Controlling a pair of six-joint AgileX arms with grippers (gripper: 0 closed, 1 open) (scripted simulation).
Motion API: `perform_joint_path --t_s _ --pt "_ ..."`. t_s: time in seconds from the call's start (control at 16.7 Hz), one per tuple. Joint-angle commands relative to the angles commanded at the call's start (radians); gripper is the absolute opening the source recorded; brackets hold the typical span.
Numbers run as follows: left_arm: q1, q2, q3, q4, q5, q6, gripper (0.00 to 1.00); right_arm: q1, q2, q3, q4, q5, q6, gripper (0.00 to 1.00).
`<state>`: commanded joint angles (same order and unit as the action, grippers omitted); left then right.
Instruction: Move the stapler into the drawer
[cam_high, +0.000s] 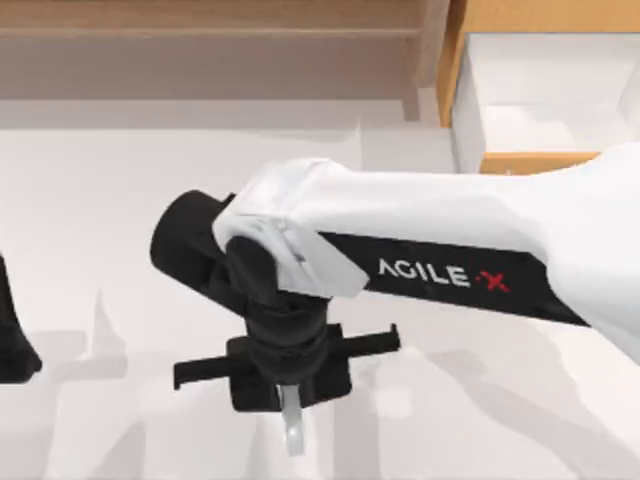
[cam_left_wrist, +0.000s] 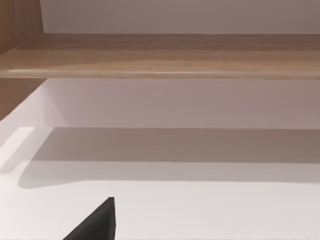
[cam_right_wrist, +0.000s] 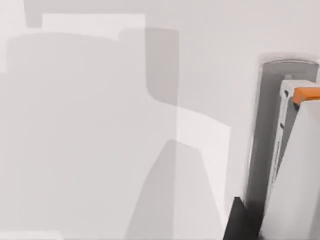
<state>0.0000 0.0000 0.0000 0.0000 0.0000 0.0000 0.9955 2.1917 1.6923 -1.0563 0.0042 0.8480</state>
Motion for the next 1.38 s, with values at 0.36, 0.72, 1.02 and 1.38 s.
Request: perform_joint_path --t_s 0.36,0.72,1.02,1.38 --pt "0.0 0.0 0.0 0.0 0.0 0.0 1.0 -0.211 -0.097 0.165 0.013 0.088 -0.128 0.0" --pt "0.0 0.0 0.0 0.0 0.0 0.0 1.0 -0.55 -0.096 0.348 -0.046 0.203 -0.365 0.0" --pt "0.0 0.0 0.0 0.0 0.0 0.0 1.0 -0.774 0.055 0.431 -0.157 0.199 -0.581 0.0" --pt "0.0 0.0 0.0 0.0 0.0 0.0 1.0 -0.846 0.246 0.5 -0.242 0.054 -0.694 0.0"
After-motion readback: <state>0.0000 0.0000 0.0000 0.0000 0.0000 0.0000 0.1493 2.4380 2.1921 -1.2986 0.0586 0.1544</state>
